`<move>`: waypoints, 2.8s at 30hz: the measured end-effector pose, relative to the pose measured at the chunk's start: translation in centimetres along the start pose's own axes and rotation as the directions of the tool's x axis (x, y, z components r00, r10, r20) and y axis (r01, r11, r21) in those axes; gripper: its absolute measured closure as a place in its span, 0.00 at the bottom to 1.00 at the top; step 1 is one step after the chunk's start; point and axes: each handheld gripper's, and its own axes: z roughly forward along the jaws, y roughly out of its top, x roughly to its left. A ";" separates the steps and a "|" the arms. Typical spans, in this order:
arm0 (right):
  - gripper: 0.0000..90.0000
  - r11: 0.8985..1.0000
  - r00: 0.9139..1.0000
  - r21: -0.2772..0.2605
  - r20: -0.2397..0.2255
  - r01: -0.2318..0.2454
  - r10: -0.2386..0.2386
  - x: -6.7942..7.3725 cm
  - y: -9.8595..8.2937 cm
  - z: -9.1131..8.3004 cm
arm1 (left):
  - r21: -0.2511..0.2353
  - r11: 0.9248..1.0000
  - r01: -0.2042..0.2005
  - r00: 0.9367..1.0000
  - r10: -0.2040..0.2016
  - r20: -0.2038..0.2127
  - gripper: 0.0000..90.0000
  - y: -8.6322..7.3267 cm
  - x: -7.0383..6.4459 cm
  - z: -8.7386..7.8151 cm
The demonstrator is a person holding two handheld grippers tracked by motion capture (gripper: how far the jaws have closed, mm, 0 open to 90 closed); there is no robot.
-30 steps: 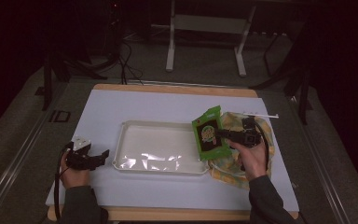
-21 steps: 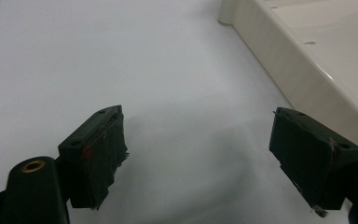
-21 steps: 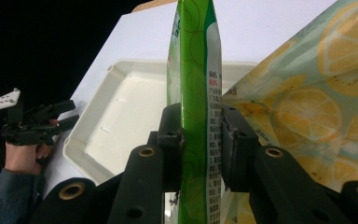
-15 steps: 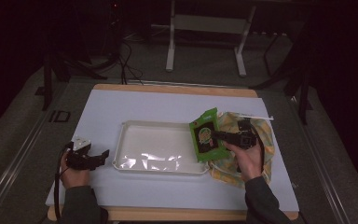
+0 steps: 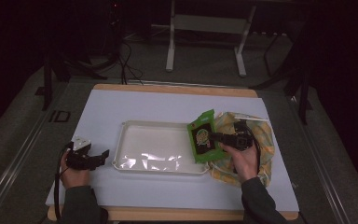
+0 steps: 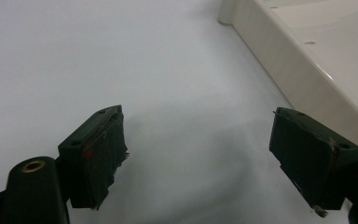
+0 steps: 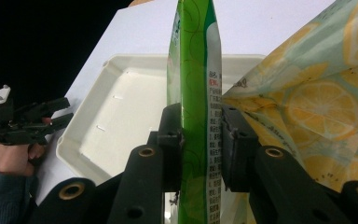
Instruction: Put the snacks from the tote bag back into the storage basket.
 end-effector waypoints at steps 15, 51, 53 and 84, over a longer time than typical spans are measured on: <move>0.80 1.000 1.000 0.018 0.016 0.001 -0.001 0.2 -0.8 1.5 | -0.001 1.000 0.001 1.000 -0.001 0.001 0.21 0.0 0.0 0.0; 0.77 0.999 0.995 0.036 0.091 0.024 -0.027 0.2 -1.8 2.5 | 0.000 1.000 -0.001 1.000 0.001 0.000 0.21 0.0 0.0 0.0; 0.77 0.999 0.994 0.041 0.099 0.033 -0.037 0.3 -1.9 2.6 | 0.000 1.000 -0.001 1.000 0.001 0.000 0.21 0.0 0.0 0.0; 0.69 0.994 0.991 0.086 0.107 0.068 -0.077 0.6 -5.1 1.9 | -0.001 1.000 -0.003 1.000 0.003 -0.004 0.21 0.0 -0.1 0.0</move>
